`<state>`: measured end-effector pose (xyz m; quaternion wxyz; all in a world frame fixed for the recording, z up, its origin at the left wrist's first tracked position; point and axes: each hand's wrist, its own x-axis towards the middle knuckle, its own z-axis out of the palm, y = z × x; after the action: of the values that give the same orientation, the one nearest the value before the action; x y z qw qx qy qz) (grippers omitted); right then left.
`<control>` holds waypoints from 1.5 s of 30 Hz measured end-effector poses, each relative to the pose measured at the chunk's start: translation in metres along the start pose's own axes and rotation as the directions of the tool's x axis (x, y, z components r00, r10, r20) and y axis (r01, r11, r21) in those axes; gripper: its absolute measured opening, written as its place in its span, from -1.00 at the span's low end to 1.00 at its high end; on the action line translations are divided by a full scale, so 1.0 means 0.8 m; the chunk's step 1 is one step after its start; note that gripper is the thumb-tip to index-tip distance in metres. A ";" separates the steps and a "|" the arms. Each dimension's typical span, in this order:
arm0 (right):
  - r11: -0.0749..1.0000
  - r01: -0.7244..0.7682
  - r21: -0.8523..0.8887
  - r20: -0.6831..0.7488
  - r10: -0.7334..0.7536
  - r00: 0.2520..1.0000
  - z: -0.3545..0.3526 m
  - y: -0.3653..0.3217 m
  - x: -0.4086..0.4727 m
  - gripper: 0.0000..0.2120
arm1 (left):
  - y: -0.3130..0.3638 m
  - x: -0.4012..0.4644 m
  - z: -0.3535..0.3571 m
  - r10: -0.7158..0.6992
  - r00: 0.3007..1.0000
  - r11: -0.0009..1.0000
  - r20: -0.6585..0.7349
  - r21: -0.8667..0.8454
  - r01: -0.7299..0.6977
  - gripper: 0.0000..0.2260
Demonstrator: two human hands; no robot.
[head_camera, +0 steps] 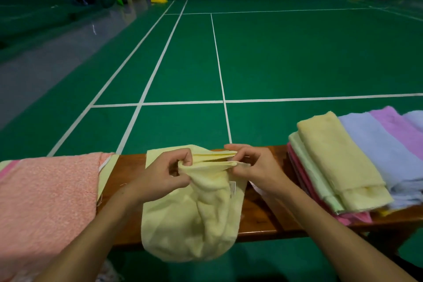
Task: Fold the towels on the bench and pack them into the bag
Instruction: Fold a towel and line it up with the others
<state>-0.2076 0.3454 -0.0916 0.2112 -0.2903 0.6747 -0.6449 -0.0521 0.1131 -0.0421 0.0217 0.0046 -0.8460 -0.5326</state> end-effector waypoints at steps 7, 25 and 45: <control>0.824 0.136 -0.549 0.004 -0.160 0.987 -0.012 -0.047 0.003 -0.80 | 0.002 -0.004 -0.019 0.280 0.931 0.711 -0.236 0.702 -0.036 -0.69; 0.872 0.404 -0.275 -0.312 -0.479 0.821 -0.003 -0.255 -0.038 -0.73 | 0.186 -0.012 -0.047 0.207 0.738 0.924 -0.642 -0.119 -0.363 -0.80; 0.894 0.216 -0.393 -0.277 -0.340 0.899 0.017 -0.187 -0.027 -0.74 | 0.131 -0.030 -0.029 -0.110 0.848 0.986 -0.518 -0.167 0.026 -0.79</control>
<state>-0.1652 0.3495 0.0541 -0.0594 -0.3029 0.7560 -0.5772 -0.0256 0.1381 0.0612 0.2335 0.1783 -0.7634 -0.5753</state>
